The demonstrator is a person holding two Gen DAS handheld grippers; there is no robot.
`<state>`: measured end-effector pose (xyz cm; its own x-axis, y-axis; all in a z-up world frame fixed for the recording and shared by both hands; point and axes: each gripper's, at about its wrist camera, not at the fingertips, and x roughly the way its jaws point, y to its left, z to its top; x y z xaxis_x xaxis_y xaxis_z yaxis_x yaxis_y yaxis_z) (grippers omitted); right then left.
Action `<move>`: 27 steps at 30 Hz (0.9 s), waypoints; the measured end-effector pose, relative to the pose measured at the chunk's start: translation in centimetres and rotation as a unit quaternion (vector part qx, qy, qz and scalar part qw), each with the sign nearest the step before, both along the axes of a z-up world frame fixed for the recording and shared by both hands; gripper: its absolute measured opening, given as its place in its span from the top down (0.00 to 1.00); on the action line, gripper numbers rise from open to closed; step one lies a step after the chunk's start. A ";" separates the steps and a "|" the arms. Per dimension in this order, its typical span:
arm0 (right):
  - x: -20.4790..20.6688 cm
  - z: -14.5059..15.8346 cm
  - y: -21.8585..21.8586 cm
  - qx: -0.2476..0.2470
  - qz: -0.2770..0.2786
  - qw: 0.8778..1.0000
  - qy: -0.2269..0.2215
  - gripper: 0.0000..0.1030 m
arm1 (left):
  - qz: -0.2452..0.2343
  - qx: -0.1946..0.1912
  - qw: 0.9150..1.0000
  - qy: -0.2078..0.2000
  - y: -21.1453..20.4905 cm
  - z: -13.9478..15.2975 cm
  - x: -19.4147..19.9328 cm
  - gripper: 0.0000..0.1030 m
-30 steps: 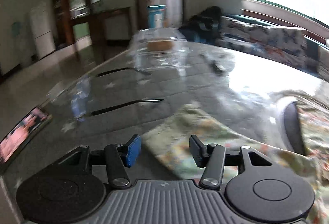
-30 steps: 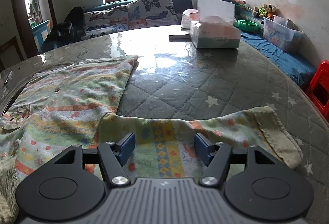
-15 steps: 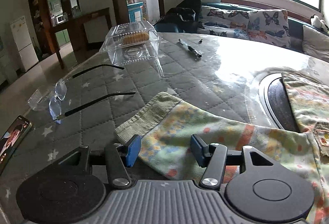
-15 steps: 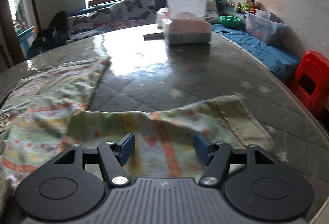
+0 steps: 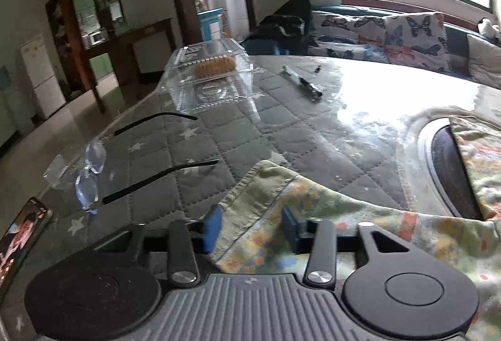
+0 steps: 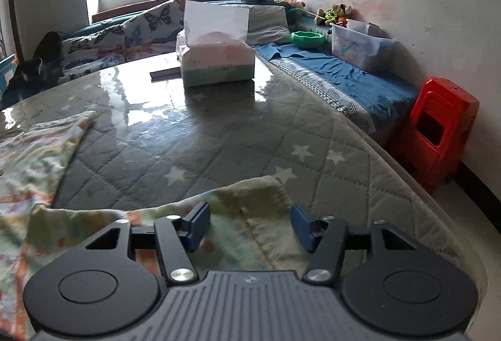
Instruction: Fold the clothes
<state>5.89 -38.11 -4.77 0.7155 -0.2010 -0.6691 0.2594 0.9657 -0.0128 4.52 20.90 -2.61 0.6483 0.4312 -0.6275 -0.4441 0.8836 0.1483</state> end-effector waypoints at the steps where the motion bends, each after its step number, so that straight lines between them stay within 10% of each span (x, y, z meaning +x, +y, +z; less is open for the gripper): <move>1: 0.2 -0.2 -0.1 -0.004 0.001 1.000 -0.001 0.52 | -0.006 -0.001 1.000 0.000 -0.1 0.0 0.0 0.73; 6: 1.4 -0.3 0.0 -0.020 0.008 1.000 -0.002 0.65 | -0.013 0.016 1.000 0.005 -0.5 -0.2 0.0 0.91; 17: 4.3 -0.1 0.3 -0.042 0.024 0.999 0.006 0.65 | 0.007 0.007 1.000 0.013 0.3 0.1 -1.0 0.92; 27: 4.8 1.9 4.2 -0.038 0.097 0.995 -0.005 0.64 | -0.097 -0.037 0.994 -0.015 -5.5 2.9 1.1 0.87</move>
